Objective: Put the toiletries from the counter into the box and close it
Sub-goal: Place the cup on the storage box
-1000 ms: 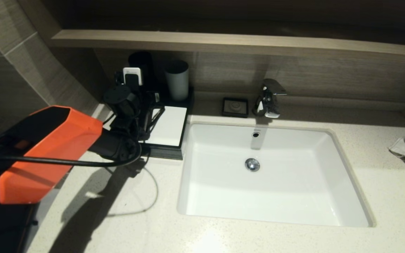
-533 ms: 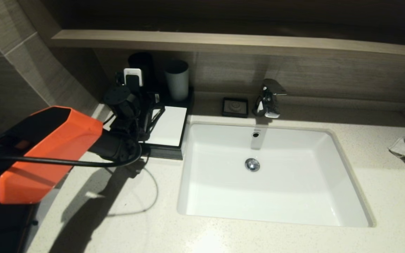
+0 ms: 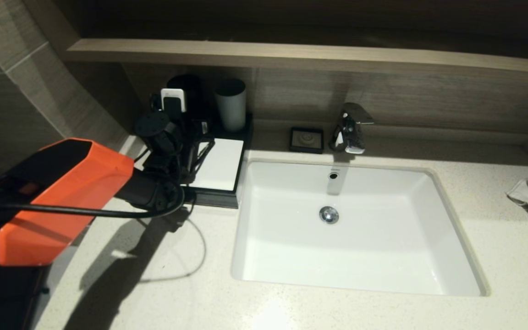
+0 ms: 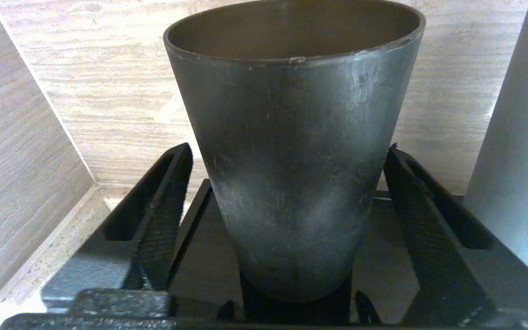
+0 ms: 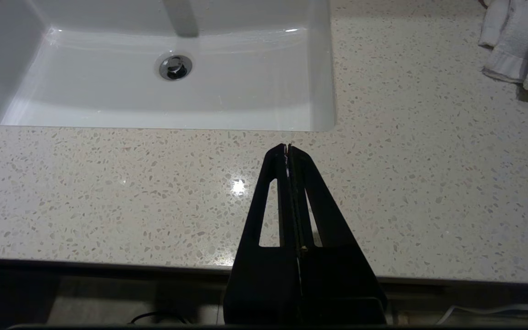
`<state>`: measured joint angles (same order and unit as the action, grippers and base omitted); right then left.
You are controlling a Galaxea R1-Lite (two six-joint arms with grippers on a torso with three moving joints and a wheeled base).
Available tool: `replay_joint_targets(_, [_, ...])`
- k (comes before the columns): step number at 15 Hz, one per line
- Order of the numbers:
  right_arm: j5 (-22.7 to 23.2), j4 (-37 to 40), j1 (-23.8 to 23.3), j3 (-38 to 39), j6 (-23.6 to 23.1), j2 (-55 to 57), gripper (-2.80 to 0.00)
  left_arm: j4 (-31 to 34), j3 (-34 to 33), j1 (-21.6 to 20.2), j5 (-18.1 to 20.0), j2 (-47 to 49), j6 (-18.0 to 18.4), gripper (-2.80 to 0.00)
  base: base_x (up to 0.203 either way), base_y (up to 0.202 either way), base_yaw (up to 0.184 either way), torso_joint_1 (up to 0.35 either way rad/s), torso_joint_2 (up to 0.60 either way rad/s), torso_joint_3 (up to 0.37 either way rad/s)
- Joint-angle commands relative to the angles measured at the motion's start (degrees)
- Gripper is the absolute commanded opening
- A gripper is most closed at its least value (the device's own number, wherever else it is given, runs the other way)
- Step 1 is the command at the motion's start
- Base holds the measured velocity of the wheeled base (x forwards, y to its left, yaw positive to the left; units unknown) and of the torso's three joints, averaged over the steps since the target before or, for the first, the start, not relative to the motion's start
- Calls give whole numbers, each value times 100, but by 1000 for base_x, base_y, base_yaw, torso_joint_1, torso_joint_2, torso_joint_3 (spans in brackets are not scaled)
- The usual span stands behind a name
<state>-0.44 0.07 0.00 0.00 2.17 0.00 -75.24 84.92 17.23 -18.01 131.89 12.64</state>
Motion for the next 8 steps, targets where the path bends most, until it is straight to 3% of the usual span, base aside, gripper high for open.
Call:
replay_joint_targets(1, [0,1,0,0,3,0,-280,-52,-46,0,-11,-51,2,0,0,0,0,0,0,0])
replay_joint_targets(8, [0,1,0,0,3,0,-280,-114,-1111,7,-1,-886,-27,0,0,0,0,0,0,0])
